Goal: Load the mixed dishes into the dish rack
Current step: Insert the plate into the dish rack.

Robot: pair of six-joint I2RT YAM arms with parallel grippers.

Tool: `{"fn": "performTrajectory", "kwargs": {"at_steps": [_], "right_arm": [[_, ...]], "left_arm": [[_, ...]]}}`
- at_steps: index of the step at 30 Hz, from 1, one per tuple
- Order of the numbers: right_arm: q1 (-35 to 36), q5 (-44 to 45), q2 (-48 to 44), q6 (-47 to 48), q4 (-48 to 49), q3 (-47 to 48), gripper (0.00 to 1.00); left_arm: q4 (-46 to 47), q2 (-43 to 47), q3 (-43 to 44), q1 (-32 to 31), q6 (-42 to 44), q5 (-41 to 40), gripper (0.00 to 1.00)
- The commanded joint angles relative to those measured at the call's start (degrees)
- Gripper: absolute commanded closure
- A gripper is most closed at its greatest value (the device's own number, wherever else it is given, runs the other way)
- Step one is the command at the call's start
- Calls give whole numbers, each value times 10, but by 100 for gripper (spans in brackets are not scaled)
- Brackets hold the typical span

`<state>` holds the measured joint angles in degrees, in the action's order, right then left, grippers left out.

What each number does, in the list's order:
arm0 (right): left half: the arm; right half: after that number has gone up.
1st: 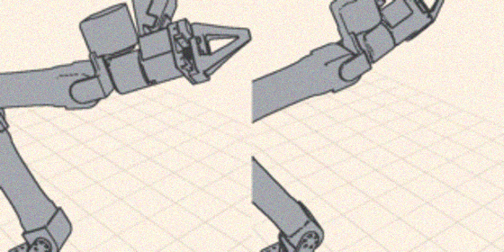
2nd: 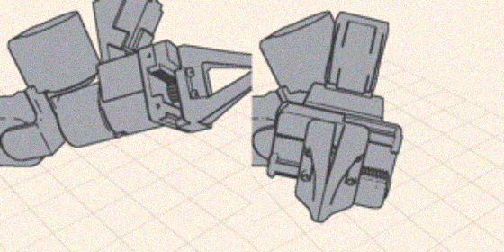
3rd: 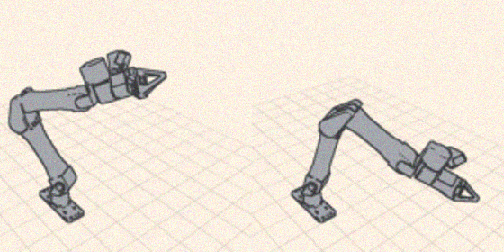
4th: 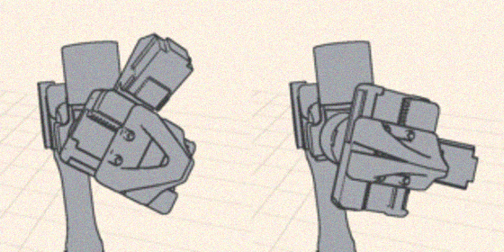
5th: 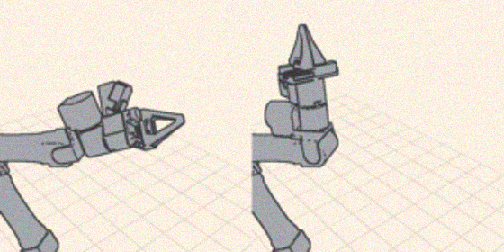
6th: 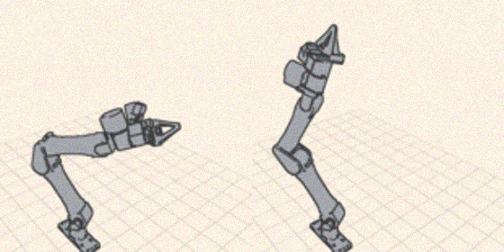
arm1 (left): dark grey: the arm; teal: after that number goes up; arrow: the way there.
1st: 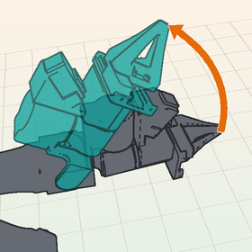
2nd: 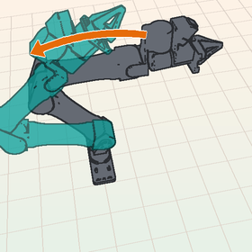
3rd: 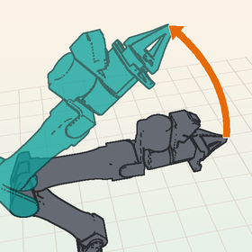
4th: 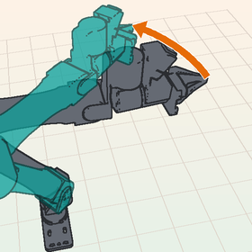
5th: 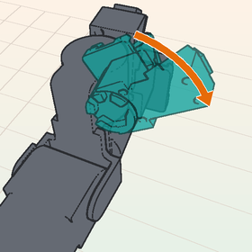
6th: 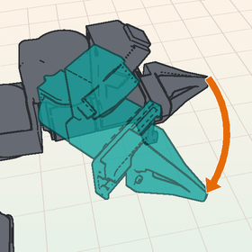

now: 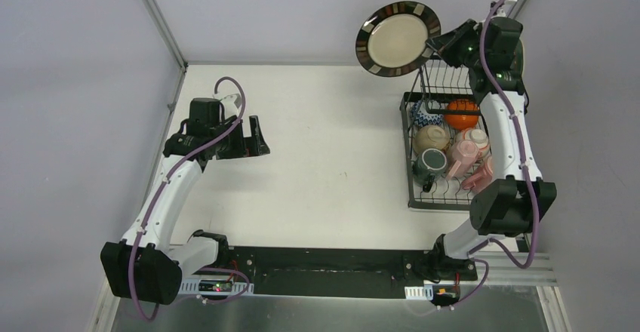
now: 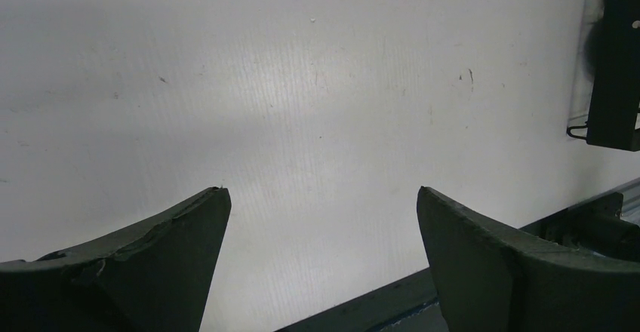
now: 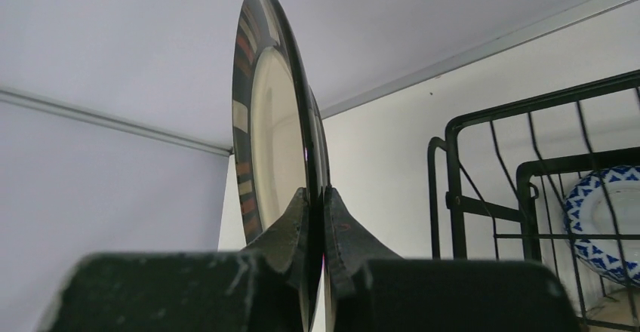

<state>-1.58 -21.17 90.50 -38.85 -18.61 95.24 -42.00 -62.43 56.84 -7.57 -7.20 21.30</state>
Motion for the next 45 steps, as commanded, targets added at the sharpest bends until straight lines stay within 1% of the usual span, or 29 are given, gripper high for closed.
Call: {"fn": "performTrajectory", "kwargs": {"at_steps": [1, 6, 11, 15, 26, 32, 37, 40, 41, 45], "right_arm": [[-33, 1, -76, -25, 62, 68, 100], [-86, 19, -95, -16, 50, 84, 100], [-119, 52, -117, 22, 29, 89, 100], [-128, 89, -134, 75, 8, 92, 100], [-128, 181, -175, 242, 19, 68, 100], [-128, 199, -194, 327, 33, 61, 100], [-125, 193, -205, 385, 32, 50, 100], [-112, 208, -210, 417, 28, 39, 100], [-105, 224, -212, 427, 26, 37, 100], [-57, 269, -214, 469, 22, 31, 100]], "left_arm": [[12, 25, 1, -8, 14, -8, 1], [13, 24, 2, -9, 15, -10, 1], [12, 25, 0, -9, 15, -15, 1], [12, 23, 0, -13, 16, -15, 1], [13, 23, -2, -15, 17, -19, 1], [12, 23, -1, -17, 16, -19, 1], [12, 22, -1, -17, 16, -18, 1], [12, 24, -1, -17, 15, -17, 1], [12, 24, -1, -17, 16, -17, 1], [12, 23, -2, -18, 15, -15, 1]]}}
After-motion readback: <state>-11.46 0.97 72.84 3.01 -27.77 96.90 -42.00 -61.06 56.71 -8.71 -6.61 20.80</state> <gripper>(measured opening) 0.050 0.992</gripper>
